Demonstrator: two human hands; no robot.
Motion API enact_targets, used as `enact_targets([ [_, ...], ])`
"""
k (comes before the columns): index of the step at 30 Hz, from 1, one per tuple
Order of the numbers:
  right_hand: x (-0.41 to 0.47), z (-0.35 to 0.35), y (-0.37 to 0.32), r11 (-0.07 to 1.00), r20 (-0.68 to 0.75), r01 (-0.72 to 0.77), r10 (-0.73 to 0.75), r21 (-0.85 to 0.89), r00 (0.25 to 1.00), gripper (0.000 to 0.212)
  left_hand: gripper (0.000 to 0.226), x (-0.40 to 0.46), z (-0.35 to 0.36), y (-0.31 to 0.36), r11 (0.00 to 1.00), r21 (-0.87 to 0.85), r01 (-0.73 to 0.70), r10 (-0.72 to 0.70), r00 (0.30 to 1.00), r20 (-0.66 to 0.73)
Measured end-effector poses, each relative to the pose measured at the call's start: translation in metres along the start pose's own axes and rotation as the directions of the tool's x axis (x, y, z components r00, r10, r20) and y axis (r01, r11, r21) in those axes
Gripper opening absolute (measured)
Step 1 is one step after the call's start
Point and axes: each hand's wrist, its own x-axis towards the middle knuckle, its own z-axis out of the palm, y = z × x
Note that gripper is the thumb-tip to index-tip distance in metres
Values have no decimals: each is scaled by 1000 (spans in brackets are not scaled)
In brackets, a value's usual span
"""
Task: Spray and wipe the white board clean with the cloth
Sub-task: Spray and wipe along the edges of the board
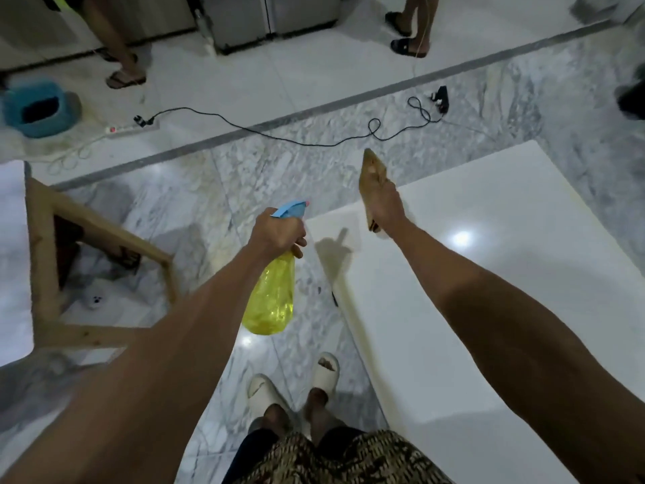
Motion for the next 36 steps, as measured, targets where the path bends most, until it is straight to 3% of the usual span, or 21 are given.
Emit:
enact_targets([
  [1,4,8,-2,976,-20,159,-164,-146,986,70,34,-1,-6,-5,1000,-2,5,-5,1000,-14],
  [3,10,35,9,835,1,321,-358,-447,934,65,38,2,-14,-17,999,-15,33,-34,998,-44],
  [5,16,73,36,663,87,342,-387,-666,918,68,33,9,-21,-32,997,-18,70,-71,995,-76],
  [6,12,88,49,614,195,363,-324,-701,926,71,32,12,-23,-40,996,-18,84,-85,992,-91],
  [8,4,112,81,532,418,443,-175,-722,891,92,45,18,-27,-54,994,-29,106,-109,989,-105],
  [10,0,121,101,489,430,456,-173,-744,886,113,57,21,-30,-65,993,-33,117,-120,989,-85],
  [11,3,123,100,490,383,444,-225,-750,896,109,58,22,-32,-70,991,-38,127,-129,989,-77],
  [13,15,123,94,477,261,443,-401,-759,878,79,53,27,-35,-80,989,-62,137,-142,987,-75],
  [15,33,122,90,407,284,472,-442,-782,851,65,41,31,-35,-85,988,-68,136,-140,987,-75],
  [17,44,124,96,353,324,475,-407,-806,854,65,36,36,-34,-89,987,-73,143,-149,985,-85],
  [21,47,137,106,348,320,451,-374,-822,871,82,33,44,-31,-98,985,-70,157,-164,979,-118],
  [26,38,141,110,346,280,444,-432,-826,857,64,45,37,-21,-100,987,-34,155,-157,985,-78],
  [28,37,140,111,358,280,461,-454,-812,846,62,38,36,-16,-101,988,-25,152,-153,986,-68],
  [36,16,134,134,339,296,478,-468,-810,833,60,45,14,-3,-111,992,-5,127,-127,992,-19],
])
